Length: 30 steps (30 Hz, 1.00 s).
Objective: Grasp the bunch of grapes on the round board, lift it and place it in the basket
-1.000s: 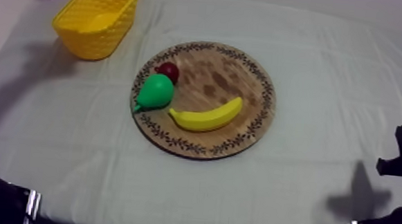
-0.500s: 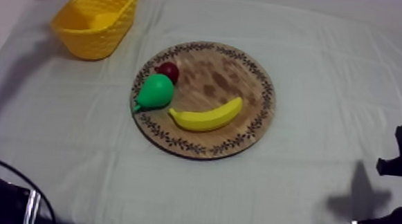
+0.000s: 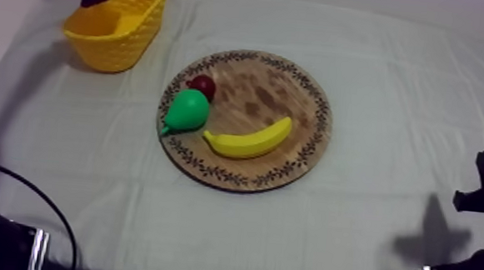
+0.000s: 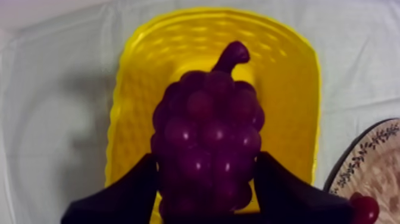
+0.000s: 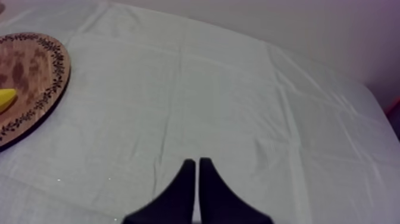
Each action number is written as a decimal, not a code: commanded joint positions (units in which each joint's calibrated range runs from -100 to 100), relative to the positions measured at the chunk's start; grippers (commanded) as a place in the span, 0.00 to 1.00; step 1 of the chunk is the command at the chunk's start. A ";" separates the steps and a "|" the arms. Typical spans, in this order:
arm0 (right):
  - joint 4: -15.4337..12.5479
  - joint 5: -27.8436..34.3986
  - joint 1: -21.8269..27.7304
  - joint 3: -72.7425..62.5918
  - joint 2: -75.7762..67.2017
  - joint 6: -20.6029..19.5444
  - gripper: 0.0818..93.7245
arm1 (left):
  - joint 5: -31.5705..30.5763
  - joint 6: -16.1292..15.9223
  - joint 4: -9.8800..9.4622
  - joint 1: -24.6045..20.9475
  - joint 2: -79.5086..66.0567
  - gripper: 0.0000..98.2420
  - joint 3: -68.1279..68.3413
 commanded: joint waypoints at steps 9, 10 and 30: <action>0.00 0.02 0.02 0.04 -0.02 0.01 0.00 | -1.55 0.05 0.25 0.35 4.59 0.46 -0.24; 0.00 0.02 0.02 0.04 -0.02 0.01 0.00 | -1.70 0.07 0.27 0.44 4.83 0.46 -0.14; 0.00 0.02 0.02 0.04 -0.02 0.01 0.00 | -6.51 0.20 0.52 2.27 1.32 0.89 5.84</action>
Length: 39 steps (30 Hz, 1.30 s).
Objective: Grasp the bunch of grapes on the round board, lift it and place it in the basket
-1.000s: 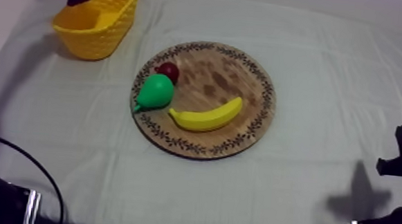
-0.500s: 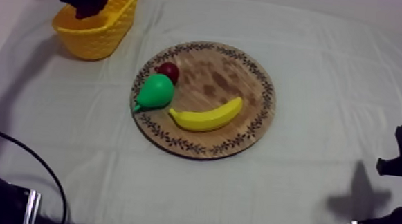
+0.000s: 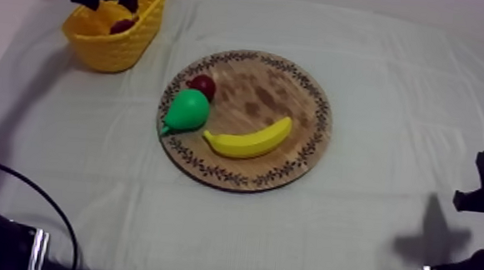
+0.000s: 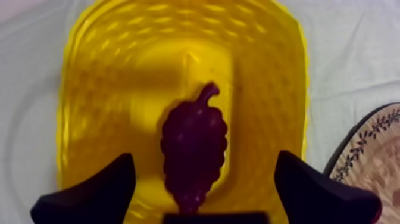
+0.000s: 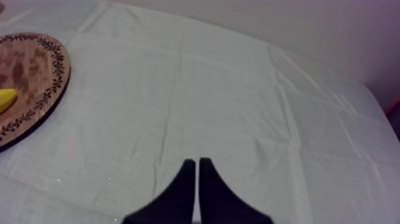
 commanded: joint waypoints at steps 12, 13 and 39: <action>0.00 0.02 0.02 0.04 -0.02 -0.02 0.00 | -9.28 1.28 0.25 2.10 -20.08 0.49 23.88; 0.00 0.02 0.02 0.04 -0.02 -0.03 0.00 | -9.75 1.35 0.27 2.14 -22.27 0.46 26.19; 0.00 0.02 0.02 0.04 -0.02 0.00 0.00 | -26.44 -0.20 1.25 -4.46 -78.82 0.00 77.50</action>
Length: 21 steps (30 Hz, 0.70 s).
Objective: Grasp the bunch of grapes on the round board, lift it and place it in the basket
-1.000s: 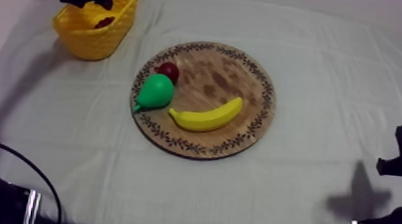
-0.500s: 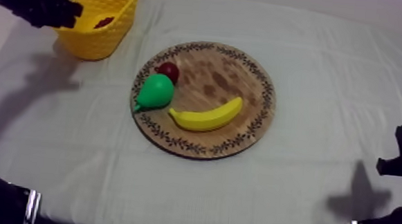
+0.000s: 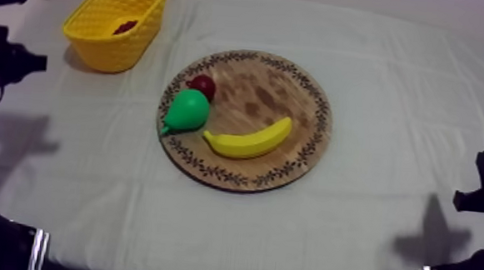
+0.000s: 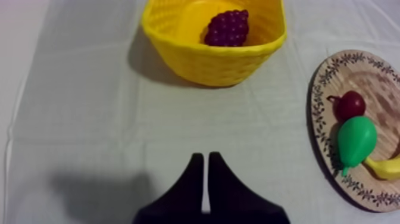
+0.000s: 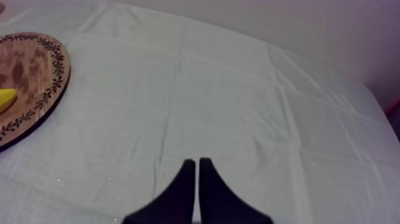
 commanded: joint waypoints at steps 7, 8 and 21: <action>0.00 -0.04 0.02 0.04 -0.02 0.00 0.00 | -0.98 -1.03 -0.09 -1.82 -24.20 0.00 14.05; 0.00 -0.04 0.02 0.04 -0.02 0.00 0.00 | -1.11 -0.86 -0.13 -1.86 -26.18 0.00 15.41; 0.00 -0.04 0.02 0.04 -0.02 0.00 0.00 | -3.09 -1.84 -0.02 -2.67 -48.63 0.00 29.44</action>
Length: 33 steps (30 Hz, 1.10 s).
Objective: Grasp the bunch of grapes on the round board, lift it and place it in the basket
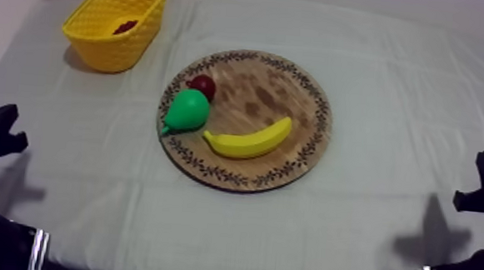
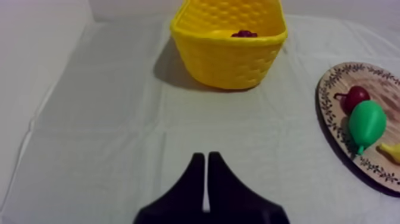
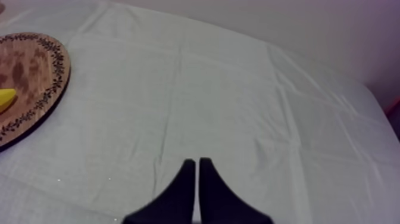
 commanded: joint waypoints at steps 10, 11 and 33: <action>0.00 -0.02 0.02 0.04 -0.02 0.00 0.00 | 2.85 1.00 -2.00 -0.39 -13.33 0.00 2.83; 0.00 -0.02 0.02 0.04 -0.02 0.01 0.00 | 2.91 1.10 -2.10 -0.36 -13.48 0.00 2.84; 0.00 -0.02 0.02 0.04 -0.02 0.01 0.00 | 5.16 1.31 -2.89 3.86 -14.00 0.00 2.21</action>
